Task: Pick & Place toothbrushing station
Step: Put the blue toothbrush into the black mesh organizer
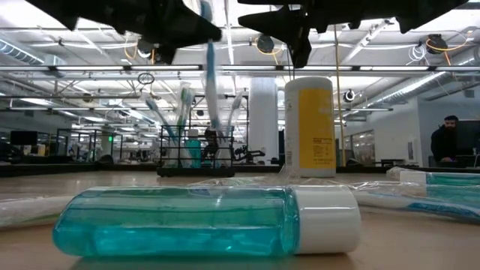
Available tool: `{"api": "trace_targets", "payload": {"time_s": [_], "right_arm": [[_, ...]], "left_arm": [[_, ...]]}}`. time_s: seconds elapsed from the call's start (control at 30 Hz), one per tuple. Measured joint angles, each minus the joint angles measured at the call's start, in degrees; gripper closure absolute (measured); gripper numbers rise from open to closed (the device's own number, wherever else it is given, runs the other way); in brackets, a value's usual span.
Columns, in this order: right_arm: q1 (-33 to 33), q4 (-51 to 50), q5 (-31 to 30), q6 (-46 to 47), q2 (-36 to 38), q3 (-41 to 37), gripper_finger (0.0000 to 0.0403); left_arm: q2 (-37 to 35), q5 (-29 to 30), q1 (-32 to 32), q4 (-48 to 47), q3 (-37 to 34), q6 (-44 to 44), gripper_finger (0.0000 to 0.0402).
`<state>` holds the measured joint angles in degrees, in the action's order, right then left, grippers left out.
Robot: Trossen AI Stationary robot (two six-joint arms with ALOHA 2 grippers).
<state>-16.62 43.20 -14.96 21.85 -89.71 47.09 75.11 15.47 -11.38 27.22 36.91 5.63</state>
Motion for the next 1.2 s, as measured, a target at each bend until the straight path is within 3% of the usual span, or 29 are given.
{"api": "trace_targets", "payload": {"time_s": [0.23, 0.33, 0.47, 0.67, 1.2], "right_arm": [[0.02, -1.98, -0.07, -0.12, 0.02, 0.00, 0.0267], [0.02, -2.49, -0.09, -0.09, 0.02, 0.00, 0.0267], [0.07, -2.99, -0.11, -0.09, 0.04, 0.00, 0.0266], [0.07, -2.91, -0.13, -0.07, 0.04, 0.00, 0.0268], [0.09, -3.25, 0.02, -0.07, 0.04, 0.00, 0.0266]], "left_arm": [[-9.77, 20.65, 0.15, -4.81, 0.00, -9.70, 0.0392], [-12.19, 24.90, 1.74, -4.46, 0.00, -13.20, 0.0394], [-13.44, 26.59, 6.28, -5.91, 0.00, -14.03, 0.0384], [-11.77, 26.57, 12.78, -10.92, 0.00, -8.63, 0.0394], [-10.90, 30.34, 12.76, -19.68, -0.04, 3.57, 0.0380]]}}
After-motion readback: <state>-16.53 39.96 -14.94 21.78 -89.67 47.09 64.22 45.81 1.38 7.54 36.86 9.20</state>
